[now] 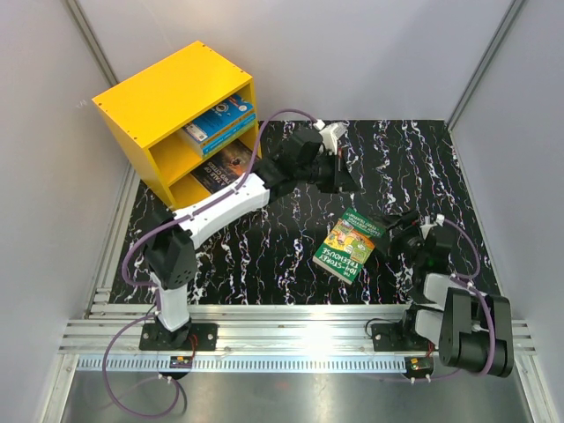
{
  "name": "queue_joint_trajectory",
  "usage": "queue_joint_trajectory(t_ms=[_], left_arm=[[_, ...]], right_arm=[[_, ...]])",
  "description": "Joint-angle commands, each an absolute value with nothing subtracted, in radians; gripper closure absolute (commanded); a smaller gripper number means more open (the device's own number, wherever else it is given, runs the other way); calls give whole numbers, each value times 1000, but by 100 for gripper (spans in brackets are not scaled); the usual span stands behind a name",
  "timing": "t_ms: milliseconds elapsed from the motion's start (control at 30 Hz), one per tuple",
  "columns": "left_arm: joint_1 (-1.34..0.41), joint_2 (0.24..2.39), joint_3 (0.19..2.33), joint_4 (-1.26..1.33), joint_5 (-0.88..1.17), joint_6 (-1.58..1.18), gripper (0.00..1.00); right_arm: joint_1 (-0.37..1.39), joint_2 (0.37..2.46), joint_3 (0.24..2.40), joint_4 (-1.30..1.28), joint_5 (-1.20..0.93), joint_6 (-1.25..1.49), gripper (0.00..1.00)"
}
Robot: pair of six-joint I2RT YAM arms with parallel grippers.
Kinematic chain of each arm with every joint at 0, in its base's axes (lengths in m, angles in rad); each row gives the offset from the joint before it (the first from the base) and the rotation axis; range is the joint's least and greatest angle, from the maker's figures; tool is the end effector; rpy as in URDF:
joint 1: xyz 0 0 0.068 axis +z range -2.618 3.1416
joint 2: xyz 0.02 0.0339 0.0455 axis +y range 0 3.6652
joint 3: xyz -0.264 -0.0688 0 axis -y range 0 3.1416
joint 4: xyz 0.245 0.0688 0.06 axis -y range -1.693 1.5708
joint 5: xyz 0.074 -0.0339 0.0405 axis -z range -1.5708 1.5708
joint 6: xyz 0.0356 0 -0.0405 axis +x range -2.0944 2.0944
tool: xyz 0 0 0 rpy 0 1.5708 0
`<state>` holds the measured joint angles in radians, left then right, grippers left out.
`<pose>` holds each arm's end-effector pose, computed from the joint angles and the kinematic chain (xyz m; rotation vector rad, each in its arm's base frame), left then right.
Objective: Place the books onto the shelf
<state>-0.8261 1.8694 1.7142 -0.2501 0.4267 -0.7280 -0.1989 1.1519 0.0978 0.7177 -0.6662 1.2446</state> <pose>0.2920 -0.3385 0.3453 0.4237 2.1928 -1.3633 0.1828 -0.0144 0.1376 0.9553 1.8306 1.3117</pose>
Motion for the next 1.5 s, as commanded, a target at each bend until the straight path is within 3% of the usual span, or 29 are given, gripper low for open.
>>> queue_joint_trajectory(t_ms=[0, 33, 167, 267, 367, 600, 933, 1233, 1467], left_arm=[[-819, 1874, 1678, -406, 269, -570, 87], [-818, 1879, 1658, -425, 247, -551, 68], [-815, 1914, 1542, -390, 236, -514, 37], [-813, 1973, 1514, -347, 256, -523, 32], [-815, 2032, 1520, -309, 307, -546, 31], [-827, 2082, 1519, -252, 403, -595, 33], [-853, 2028, 1500, -196, 515, -643, 37], [-859, 1979, 1466, -140, 575, -684, 57], [-859, 1991, 1499, -126, 581, -712, 63]], right_arm=[[-195, 1082, 234, 371, -648, 1064, 0], [-195, 1048, 245, 276, -614, 1027, 0], [-195, 875, 265, -44, -471, 908, 0], [-193, 809, 278, -135, -433, 885, 0], [-193, 834, 255, -114, -428, 885, 0], [-176, 1159, 245, 115, -480, 882, 0], [-31, 1236, 238, 198, -373, 985, 0], [49, 1361, 227, 331, -341, 1034, 0], [67, 1367, 209, 359, -328, 1046, 0]])
